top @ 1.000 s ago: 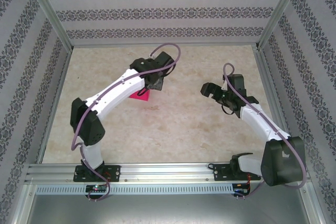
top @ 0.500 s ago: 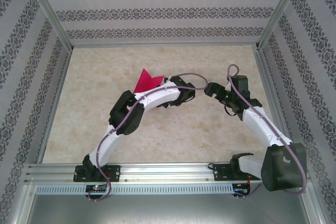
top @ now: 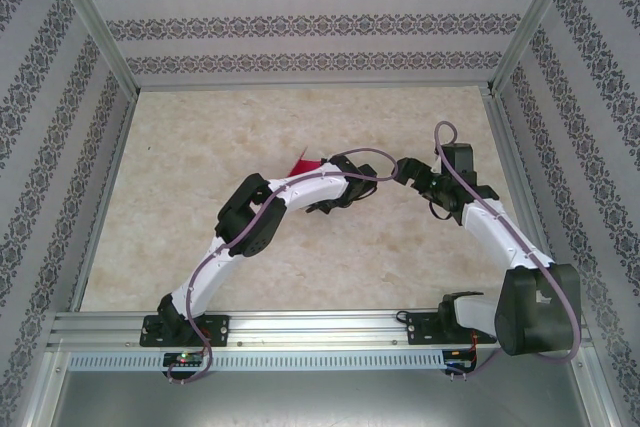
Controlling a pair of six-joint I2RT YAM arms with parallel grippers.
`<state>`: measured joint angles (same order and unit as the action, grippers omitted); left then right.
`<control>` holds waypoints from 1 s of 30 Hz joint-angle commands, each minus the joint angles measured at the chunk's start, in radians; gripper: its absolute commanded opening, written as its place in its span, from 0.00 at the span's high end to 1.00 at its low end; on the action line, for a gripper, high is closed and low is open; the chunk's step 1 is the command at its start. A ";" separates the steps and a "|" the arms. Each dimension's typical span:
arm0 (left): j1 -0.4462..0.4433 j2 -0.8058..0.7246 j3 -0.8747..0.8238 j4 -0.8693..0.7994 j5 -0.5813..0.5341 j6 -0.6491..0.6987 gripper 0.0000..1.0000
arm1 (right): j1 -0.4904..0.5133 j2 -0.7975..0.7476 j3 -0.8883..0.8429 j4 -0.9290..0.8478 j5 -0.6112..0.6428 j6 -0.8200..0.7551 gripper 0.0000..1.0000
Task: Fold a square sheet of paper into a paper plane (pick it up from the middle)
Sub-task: Turn over the paper at the center of the table, then rotate the paper at the center of the table.
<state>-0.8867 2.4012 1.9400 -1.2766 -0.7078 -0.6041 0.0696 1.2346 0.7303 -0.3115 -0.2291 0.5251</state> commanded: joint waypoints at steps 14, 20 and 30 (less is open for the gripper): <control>0.005 -0.356 -0.152 0.366 0.486 0.068 0.28 | 0.015 0.075 0.020 0.071 -0.041 0.011 0.07; 0.128 -0.501 -0.322 0.517 0.612 0.046 0.13 | 0.120 0.138 0.074 0.059 -0.052 0.029 0.12; 0.394 -0.761 -0.743 0.704 0.649 -0.046 0.00 | 0.498 0.474 0.368 0.070 -0.018 0.111 0.41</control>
<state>-0.5339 1.7134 1.2606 -0.6643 -0.0834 -0.6083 0.5098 1.6356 1.0191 -0.2592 -0.2550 0.6037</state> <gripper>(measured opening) 0.999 0.610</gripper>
